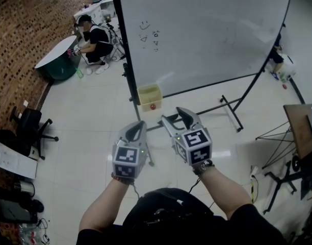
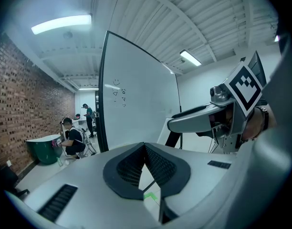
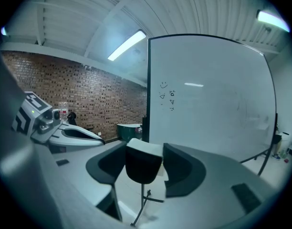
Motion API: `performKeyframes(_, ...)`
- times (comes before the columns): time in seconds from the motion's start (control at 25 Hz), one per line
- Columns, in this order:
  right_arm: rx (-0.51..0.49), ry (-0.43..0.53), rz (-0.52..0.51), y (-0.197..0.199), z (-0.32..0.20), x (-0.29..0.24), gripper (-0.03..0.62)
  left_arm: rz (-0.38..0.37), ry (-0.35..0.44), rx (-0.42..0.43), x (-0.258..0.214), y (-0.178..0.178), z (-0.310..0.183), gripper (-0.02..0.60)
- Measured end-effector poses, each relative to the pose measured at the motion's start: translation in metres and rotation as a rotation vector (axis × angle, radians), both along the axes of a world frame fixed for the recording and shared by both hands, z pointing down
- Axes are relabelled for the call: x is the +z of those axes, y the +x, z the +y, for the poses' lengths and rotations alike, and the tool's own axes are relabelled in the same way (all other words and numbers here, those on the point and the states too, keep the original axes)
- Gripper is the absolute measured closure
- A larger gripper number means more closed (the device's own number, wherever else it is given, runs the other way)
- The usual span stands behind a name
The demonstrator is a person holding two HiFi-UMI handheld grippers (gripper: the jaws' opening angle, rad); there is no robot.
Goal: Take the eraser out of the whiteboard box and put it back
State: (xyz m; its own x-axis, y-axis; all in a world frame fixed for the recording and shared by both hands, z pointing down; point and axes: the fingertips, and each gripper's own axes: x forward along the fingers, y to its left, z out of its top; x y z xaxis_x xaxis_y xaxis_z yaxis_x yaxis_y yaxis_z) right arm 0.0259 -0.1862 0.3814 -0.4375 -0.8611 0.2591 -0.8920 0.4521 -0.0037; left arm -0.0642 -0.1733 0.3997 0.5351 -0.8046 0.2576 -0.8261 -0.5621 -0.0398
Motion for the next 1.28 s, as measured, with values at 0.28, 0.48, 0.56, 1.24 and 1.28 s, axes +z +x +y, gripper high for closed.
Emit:
performKeyframes(0.28, 0.012, -0.003, 0.003, -0.017, 0.014, -0.001, 0.330, 0.010, 0.013, 0.018, -0.004, -0.015, 0.011, 0.583)
performKeyframes(0.48, -0.015, 0.002, 0.009, -0.017, 0.014, -0.003, 0.330, 0.025, 0.006, 0.001, -0.004, -0.012, 0.010, 0.583)
performKeyframes(0.56, -0.022, 0.003, 0.015, -0.014, 0.014, -0.005, 0.330, 0.026, 0.010, -0.006, -0.005, -0.008, 0.010, 0.583)
performKeyframes(1.24, -0.077, 0.007, 0.009, 0.004, 0.012, -0.007, 0.330, 0.048, -0.017, -0.070, 0.000, 0.007, 0.007, 0.583)
performKeyframes(1.28, -0.082, 0.009, 0.008, 0.007, 0.011, -0.008, 0.330, 0.049, -0.017, -0.074, 0.000, 0.010, 0.007, 0.583)
